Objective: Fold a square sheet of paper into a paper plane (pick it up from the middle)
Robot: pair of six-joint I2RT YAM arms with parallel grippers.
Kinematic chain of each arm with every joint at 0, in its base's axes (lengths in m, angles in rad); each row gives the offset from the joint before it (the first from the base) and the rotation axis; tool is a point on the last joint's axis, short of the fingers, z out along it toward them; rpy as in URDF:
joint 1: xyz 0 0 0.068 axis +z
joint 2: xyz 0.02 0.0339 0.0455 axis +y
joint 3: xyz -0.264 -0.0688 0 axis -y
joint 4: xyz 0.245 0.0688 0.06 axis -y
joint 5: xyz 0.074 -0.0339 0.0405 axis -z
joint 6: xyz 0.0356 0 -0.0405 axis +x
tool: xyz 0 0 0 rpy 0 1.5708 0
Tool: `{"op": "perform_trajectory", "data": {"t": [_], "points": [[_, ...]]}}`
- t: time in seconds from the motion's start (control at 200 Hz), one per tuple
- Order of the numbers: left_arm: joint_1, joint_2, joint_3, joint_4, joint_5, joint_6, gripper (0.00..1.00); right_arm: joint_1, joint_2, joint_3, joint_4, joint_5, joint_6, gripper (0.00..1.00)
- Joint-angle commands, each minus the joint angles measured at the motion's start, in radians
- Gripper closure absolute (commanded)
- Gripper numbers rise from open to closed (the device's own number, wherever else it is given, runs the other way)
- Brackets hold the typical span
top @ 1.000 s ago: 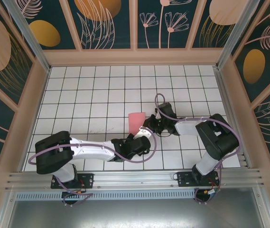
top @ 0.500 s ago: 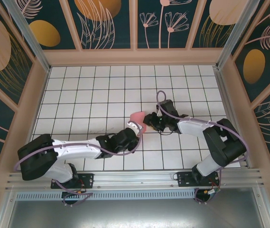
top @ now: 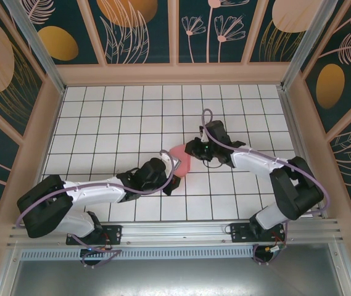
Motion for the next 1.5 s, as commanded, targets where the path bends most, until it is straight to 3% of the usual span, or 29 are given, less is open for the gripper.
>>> {"op": "perform_trajectory", "data": {"t": [0.0,0.34,0.796,1.026,1.496], "points": [[0.011,0.004,-0.007,0.043,0.064,-0.018,1.00,0.026,0.067,0.070,-0.024,-0.023,-0.047,0.82],[0.017,0.028,0.002,0.029,0.077,-0.033,1.00,0.033,0.284,0.209,-0.161,0.037,-0.187,0.84],[0.110,0.107,0.051,-0.024,0.178,-0.051,1.00,0.036,0.364,0.174,-0.146,0.055,-0.286,0.84],[0.175,0.155,0.083,-0.072,0.138,-0.060,1.00,0.038,0.378,0.179,-0.154,0.064,-0.290,0.84],[0.177,0.220,0.152,-0.158,0.027,-0.028,1.00,0.050,0.377,0.178,-0.159,0.080,-0.273,0.84]]}}
